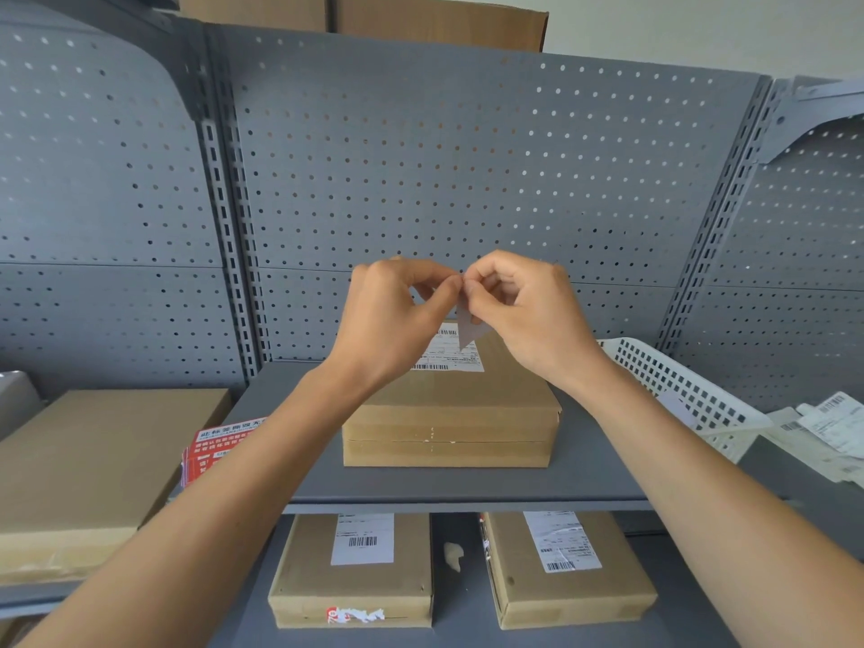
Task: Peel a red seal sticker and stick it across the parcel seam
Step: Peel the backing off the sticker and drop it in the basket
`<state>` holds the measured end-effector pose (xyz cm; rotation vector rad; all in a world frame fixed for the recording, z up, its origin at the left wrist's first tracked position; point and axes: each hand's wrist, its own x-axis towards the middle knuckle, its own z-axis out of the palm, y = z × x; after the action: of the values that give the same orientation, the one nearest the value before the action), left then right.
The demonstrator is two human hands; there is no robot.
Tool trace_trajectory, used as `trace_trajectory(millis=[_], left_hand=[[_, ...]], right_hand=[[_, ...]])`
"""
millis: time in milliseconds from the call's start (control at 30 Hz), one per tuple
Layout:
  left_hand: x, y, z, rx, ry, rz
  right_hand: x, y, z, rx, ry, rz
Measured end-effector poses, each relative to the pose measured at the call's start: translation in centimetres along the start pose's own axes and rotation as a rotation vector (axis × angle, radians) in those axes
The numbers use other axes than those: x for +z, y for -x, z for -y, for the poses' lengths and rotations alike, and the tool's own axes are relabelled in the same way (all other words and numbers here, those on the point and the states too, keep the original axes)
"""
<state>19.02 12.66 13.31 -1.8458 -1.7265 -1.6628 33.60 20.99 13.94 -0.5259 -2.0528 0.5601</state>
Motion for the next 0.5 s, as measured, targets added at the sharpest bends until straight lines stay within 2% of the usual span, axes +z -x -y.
trace_trajectory(millis=[233,500], left_hand=[[0.1,-0.3,0.5,-0.046,0.045,0.005],[-0.1,-1.2,1.6,-0.259,0.299,-0.007]], right_hand=[[-0.1,0.0,0.2,0.028,-0.052,-0.014],[-0.9,-0.3,-0.9,0.151,-0.184,-0.028]])
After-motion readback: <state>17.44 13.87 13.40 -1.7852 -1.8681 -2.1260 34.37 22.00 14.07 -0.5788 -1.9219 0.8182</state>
